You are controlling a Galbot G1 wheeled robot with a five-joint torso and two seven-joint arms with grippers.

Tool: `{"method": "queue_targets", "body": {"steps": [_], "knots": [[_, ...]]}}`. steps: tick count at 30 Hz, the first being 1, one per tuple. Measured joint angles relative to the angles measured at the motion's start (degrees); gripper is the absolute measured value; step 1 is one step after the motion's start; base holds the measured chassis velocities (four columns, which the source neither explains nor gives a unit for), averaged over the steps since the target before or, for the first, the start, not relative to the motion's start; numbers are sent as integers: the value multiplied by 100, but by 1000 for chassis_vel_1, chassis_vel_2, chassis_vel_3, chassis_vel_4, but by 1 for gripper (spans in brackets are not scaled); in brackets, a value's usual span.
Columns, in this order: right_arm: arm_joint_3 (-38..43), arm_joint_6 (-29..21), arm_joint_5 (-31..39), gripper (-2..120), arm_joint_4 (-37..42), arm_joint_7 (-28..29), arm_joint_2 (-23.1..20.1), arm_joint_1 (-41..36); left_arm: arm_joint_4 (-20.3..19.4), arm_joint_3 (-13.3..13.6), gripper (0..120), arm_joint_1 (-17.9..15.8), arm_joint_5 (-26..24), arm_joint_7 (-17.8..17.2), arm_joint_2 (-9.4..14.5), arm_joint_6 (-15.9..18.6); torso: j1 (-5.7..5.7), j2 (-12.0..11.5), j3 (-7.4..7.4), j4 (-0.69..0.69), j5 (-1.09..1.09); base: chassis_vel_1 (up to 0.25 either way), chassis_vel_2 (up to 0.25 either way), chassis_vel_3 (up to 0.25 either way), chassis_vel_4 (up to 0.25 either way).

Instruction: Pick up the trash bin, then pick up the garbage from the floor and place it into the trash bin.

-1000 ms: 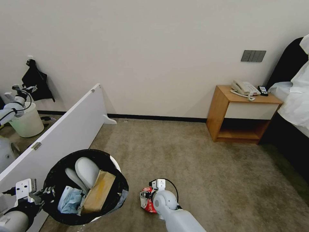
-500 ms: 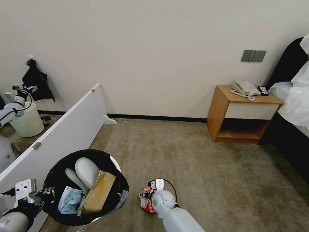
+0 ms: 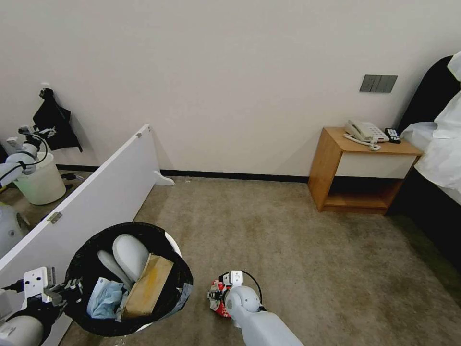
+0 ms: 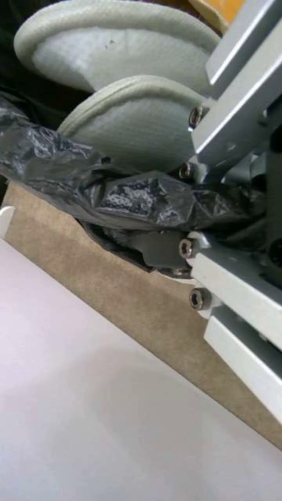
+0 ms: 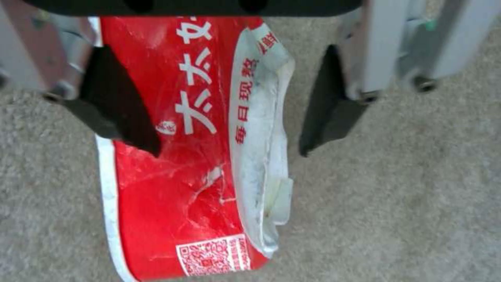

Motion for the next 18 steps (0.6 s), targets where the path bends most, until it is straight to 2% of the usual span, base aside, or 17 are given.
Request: {"method": "queue_targets", "body": {"steps": [1,5,6,8,9,11,15,17,18], "knots": [[3,5,-1,60,-23,-1,0,10,5,1,3,-2,2,-1,3,0,0,0,0,0,0,0,0,0,0],[1,7,3,51,-31,-1,0,16,7,2,3,-4,3,-1,7,0,0,0,0,0,0,0,0,0,0],[2,7,11,44,-32,-1,0,20,8,2,3,-4,3,-1,9,0,0,0,0,0,0,0,0,0,0],[8,7,19,35,-38,-1,0,22,7,2,3,-2,3,-1,9,0,0,0,0,0,0,0,0,0,0],[8,7,19,35,-38,-1,0,22,7,2,3,-2,3,-1,9,0,0,0,0,0,0,0,0,0,0],[12,7,20,23,-42,-1,0,22,4,0,3,2,3,-1,9,0,0,0,0,0,0,0,0,0,0],[12,8,22,16,-42,-1,0,20,1,-2,3,8,3,-1,9,0,0,0,0,0,0,0,0,0,0],[12,4,33,4,-38,3,-2,12,-4,-2,3,12,4,-1,7,0,0,0,0,0,0,0,0,0,0],[12,4,33,4,-38,3,-2,12,-4,-2,3,12,4,-1,7,0,0,0,0,0,0,0,0,0,0]]}}
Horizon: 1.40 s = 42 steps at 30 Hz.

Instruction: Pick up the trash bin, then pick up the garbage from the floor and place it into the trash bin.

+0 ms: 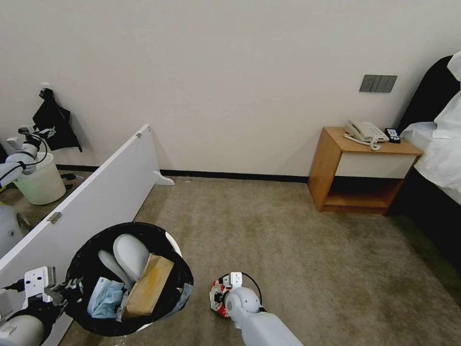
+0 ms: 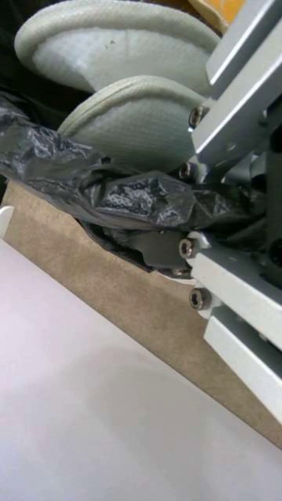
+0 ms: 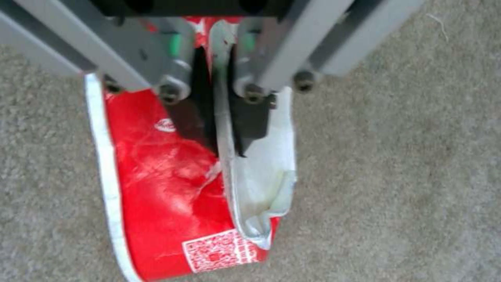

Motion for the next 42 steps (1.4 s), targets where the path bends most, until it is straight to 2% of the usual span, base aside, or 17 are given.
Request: {"method": "queue_targets", "body": {"steps": [2,10,16,19,20,22,26,28,30,32,33,34,37,38,40,42], "knots": [[-4,-8,10,0,9,1,0,-3,0,1,3,0,0,0,-3,0,0,0,0,0,0,0,0,0,0],[-16,-16,44,0,77,-5,-58,-23,2,13,3,-18,1,0,-4,0,0,0,0,0,0,0,0,0,0],[-66,-39,199,0,882,2,-512,-202,15,37,3,-8,-9,5,6,0,0,0,0,1,2,0,0,0,0],[-119,59,204,0,1890,-134,-1019,-339,69,73,3,-29,-75,18,72,0,0,0,0,-1,1,0,0,0,0],[-119,59,204,0,1890,-134,-1019,-339,69,73,3,-29,-75,18,72,0,0,0,0,-1,1,0,0,0,0],[-111,225,220,0,2521,-245,-1301,-389,108,117,3,-86,-154,21,145,0,0,0,0,1,0,0,0,0,0],[-64,399,290,0,3028,-364,-1546,-414,143,181,3,-137,-231,24,235,0,0,0,0,0,2,0,0,0,0],[40,674,524,0,3689,-520,-1838,-374,208,259,3,-181,-344,26,351,0,0,0,0,0,2,0,0,0,0],[81,766,612,0,3882,-573,-1938,-346,229,276,3,-190,-407,23,396,0,0,0,0,2,2,0,0,0,0],[191,1065,994,0,4501,-795,-2360,-193,289,303,3,-204,-638,-8,546,0,0,0,0,2,3,0,0,0,0],[191,1065,994,0,4501,-795,-2360,-193,289,303,3,-204,-638,-8,546,0,0,0,0,2,3,0,0,0,0],[218,1252,1174,0,4747,-924,-2652,-87,327,319,3,-219,-730,-23,645,0,0,0,0,1,2,0,0,0,0],[241,1399,1320,0,4926,-1036,-2911,14,346,329,3,-243,-829,-49,727,0,0,0,0,0,0,0,0,0,0],[262,1568,1565,0,5207,-1240,-3273,180,355,364,3,-286,-986,-86,844,0,0,0,1,-2,2,0,0,0,0],[279,1755,1942,0,5636,-1544,-3659,440,391,450,3,-359,-1085,-92,969,0,0,0,0,-2,0,0,0,0,0],[263,1829,2084,0,5811,-1653,-3786,568,418,494,3,-403,-1099,-98,1032,0,0,0,0,0,1,0,0,0,0]]}}
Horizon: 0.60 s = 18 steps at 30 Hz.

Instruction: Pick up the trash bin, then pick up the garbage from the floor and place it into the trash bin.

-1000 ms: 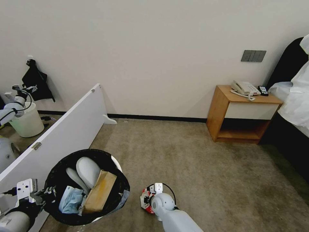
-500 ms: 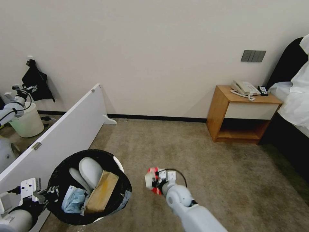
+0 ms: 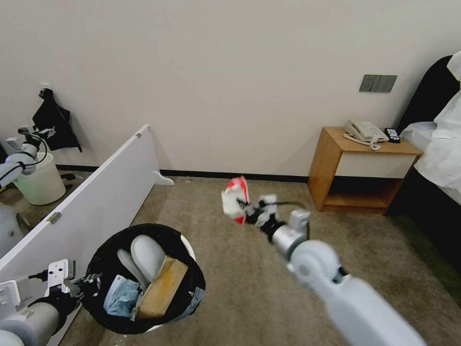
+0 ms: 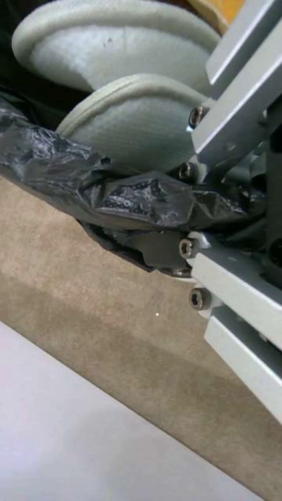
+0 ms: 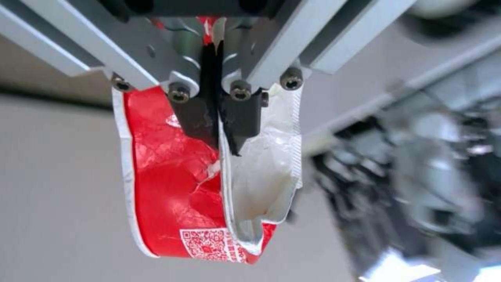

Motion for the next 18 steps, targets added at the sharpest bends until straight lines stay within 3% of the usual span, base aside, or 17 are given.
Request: {"method": "queue_targets", "body": {"steps": [8,18], "knots": [[-388,129,1392,0,881,-366,-296,956,173,311,3,-294,-92,-3,446,0,0,0,0,-1,0,0,0,0,0],[-1217,-79,2601,0,1260,-506,21,1981,224,238,3,-326,-221,11,576,0,0,0,0,1,-1,0,0,0,0]]}}
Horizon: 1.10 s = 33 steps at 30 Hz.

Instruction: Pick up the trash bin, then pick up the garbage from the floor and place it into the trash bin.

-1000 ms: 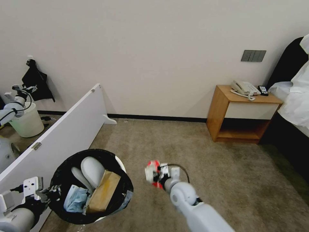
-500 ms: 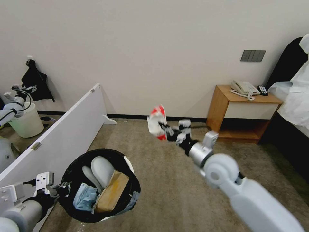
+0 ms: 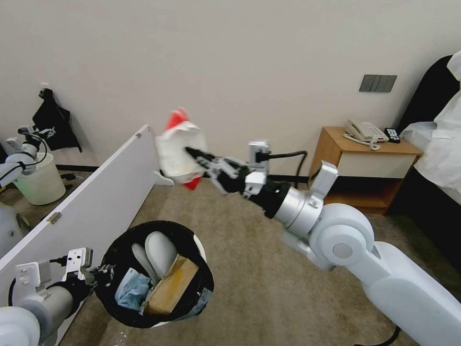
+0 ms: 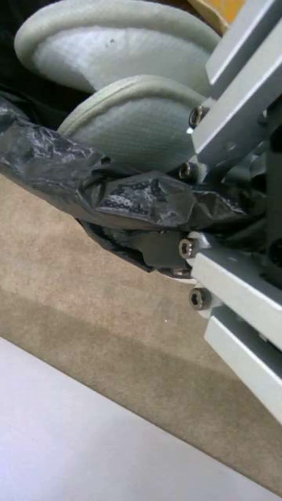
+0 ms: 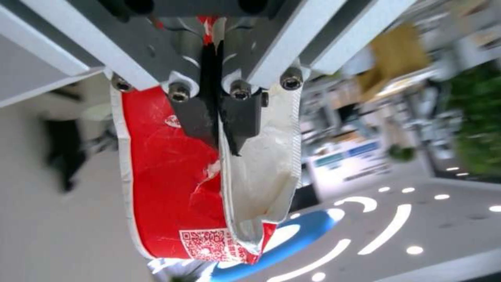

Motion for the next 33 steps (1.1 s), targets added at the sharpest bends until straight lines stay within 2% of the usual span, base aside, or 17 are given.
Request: {"method": "queue_targets", "body": {"steps": [8,14,33], "knots": [[-557,-136,277,0,-79,-29,215,239,-41,-119,3,80,-60,14,29,0,0,0,0,1,-1,0,0,0,0],[-1047,-218,101,0,-143,150,218,-81,-93,-187,3,90,-94,5,57,0,0,0,0,-1,0,0,0,0,0],[-1413,-376,-342,0,-475,525,202,-730,-196,-231,3,137,-124,-44,27,0,0,0,0,0,1,0,0,0,0]]}}
